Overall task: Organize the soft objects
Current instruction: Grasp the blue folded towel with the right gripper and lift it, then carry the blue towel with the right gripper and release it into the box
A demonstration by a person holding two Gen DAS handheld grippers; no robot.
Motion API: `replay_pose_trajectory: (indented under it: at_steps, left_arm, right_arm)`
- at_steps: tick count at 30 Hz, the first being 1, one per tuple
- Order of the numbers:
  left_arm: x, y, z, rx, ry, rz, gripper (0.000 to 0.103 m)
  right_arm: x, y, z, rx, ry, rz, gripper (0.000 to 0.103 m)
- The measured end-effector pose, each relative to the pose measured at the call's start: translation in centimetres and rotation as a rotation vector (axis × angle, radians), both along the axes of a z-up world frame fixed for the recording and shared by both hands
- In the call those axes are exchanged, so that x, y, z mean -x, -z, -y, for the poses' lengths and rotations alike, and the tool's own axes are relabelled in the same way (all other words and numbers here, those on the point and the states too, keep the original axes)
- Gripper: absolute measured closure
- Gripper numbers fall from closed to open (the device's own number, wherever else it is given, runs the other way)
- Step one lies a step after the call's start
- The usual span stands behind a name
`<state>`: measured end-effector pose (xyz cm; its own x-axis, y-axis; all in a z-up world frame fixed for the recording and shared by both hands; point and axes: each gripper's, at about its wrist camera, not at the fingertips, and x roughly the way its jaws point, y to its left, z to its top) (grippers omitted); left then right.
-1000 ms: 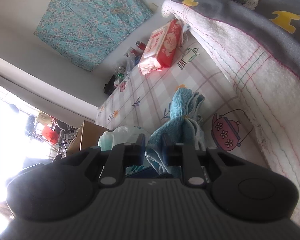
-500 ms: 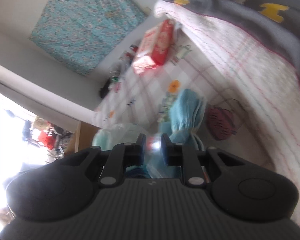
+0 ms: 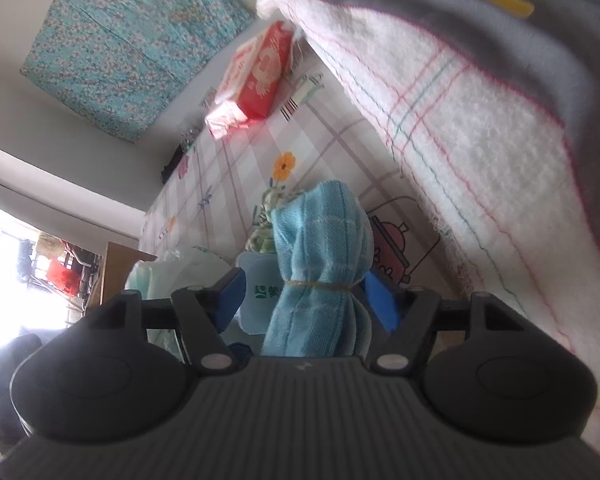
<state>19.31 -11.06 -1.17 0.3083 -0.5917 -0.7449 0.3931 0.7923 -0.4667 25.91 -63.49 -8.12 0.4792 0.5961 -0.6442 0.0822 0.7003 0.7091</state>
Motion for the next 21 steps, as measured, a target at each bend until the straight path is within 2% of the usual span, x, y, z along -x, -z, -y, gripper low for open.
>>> replay_pose_trajectory:
  at_steps: [5, 6, 7, 9, 10, 15, 21]
  left_arm:
    - [-0.5, 0.9, 0.9, -0.052, 0.002, 0.011, 0.058]
    - [-0.6, 1.0, 1.0, -0.061, 0.001, 0.014, 0.058]
    - [-0.7, 1.1, 1.1, -0.068, 0.000, 0.015, 0.058]
    - [-0.8, 1.2, 1.2, -0.074, 0.000, 0.018, 0.061]
    - [-0.8, 1.2, 1.2, -0.075, 0.001, 0.021, 0.061]
    - [0.2, -0.2, 0.7, -0.046, 0.022, 0.065, 0.062]
    - [2.7, -4.4, -1.5, 0.017, 0.014, 0.180, 0.061]
  right_arm:
    - [-1.4, 2.2, -1.5, -0.014, -0.032, -0.044, 0.038]
    - [-1.5, 2.6, -1.8, -0.019, -0.038, -0.054, 0.042]
    - [-1.5, 3.0, -2.1, -0.025, -0.041, -0.061, 0.053]
    - [-1.3, 3.3, -2.6, -0.026, -0.042, -0.073, 0.065]
    - [-1.1, 3.3, -2.7, -0.023, -0.039, -0.069, 0.068]
    - [0.3, 0.1, -3.3, 0.048, -0.029, 0.026, 0.074]
    - [2.5, -5.9, -4.8, 0.103, -0.050, 0.161, 0.074]
